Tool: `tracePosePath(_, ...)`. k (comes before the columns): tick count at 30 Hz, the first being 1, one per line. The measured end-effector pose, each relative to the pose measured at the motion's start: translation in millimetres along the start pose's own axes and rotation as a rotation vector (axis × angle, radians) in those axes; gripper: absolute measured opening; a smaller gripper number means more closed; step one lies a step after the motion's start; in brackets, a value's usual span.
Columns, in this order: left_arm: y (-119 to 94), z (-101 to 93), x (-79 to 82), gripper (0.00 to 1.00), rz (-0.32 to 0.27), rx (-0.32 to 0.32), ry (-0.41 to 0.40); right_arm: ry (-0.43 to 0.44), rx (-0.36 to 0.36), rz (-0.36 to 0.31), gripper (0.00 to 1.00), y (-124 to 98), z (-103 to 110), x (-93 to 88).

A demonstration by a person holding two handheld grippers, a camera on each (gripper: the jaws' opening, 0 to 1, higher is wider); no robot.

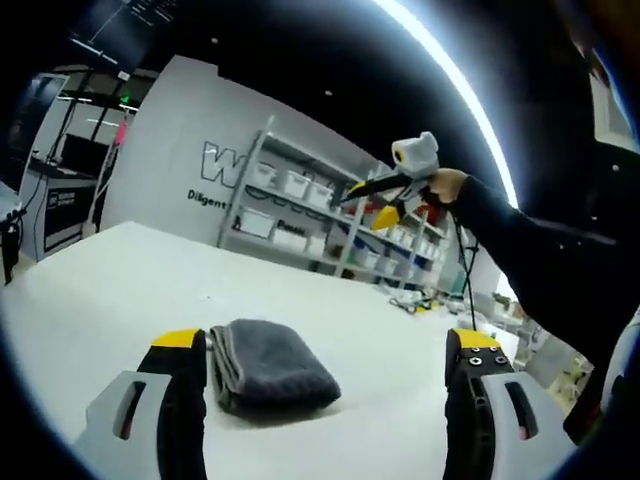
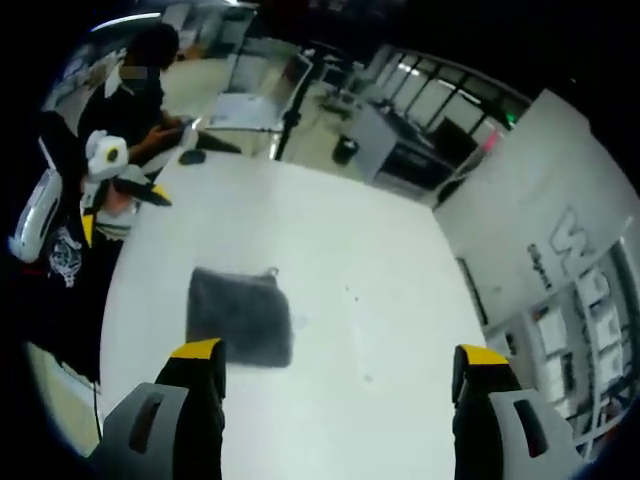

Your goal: Open the folded towel by lifting each exposed corner and separating the folded layers until the towel lies flat within the target outline without major curled edges

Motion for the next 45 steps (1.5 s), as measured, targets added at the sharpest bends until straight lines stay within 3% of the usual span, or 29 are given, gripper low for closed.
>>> tracePosePath(7, 0.3, -1.6, -3.3, 0.95, -0.001, 0.007, 0.001, -0.012, 0.026, 0.0, 0.94, 6.0, 0.1, 9.0)
tracePosePath(23, -2.1, -2.3, -7.0, 0.93, -0.027, 0.012, -0.046, -0.015, 0.09, 0.076, 0.93, 26.1, -6.1, 11.7)
tracePosePath(39, 1.3, -1.6, -13.3, 0.93, -0.022, 0.009, -0.064, -0.041, 0.093, 0.066, 0.93, 27.3, -6.6, 33.9)
tracePosePath(45, 4.0, 1.9, -17.7, 0.93, -0.02, 0.021, -0.074, -0.06, 0.097, 0.075, 0.92, 36.0, -4.6, 32.9)
Point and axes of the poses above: the point that each gripper's makers call its tool centre point, and the gripper's own axes: y roughly forward along the fingers, z roughly to its left, x roughly out of its top, the point moved 5 cm from there along -y, roughly backward along the fingers, and after that the axes turned 1 degree about z, right-handed, at the moved point
